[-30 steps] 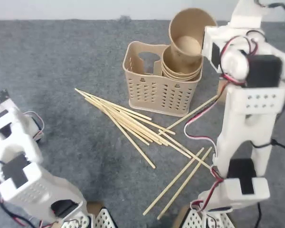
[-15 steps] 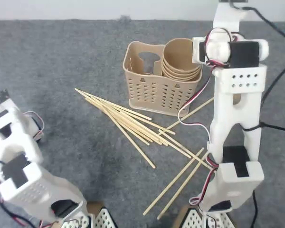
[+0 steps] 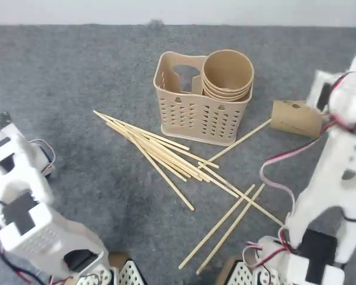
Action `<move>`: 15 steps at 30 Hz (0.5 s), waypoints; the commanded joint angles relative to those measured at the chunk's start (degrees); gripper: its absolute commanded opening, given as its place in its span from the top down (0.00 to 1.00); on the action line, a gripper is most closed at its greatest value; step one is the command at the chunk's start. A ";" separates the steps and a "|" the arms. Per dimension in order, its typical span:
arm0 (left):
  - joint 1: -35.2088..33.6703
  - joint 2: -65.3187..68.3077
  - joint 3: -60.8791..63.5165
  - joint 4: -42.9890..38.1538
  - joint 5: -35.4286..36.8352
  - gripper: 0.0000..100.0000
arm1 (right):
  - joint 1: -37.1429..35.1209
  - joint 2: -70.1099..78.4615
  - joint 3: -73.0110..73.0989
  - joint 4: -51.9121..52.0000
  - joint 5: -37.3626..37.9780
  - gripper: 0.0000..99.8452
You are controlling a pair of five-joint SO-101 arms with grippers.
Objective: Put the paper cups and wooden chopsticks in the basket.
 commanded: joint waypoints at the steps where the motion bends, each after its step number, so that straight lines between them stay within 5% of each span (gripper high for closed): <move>1: 0.88 -2.55 0.04 -1.05 -0.53 0.99 | 5.14 -0.75 8.88 -3.56 3.52 0.88; 10: 0.79 -2.55 0.22 -1.05 -0.53 0.99 | 12.44 7.16 24.53 -25.45 3.78 0.88; 15: 0.79 -2.55 0.31 -1.05 -0.53 0.99 | 14.11 17.19 24.97 -34.42 3.60 1.00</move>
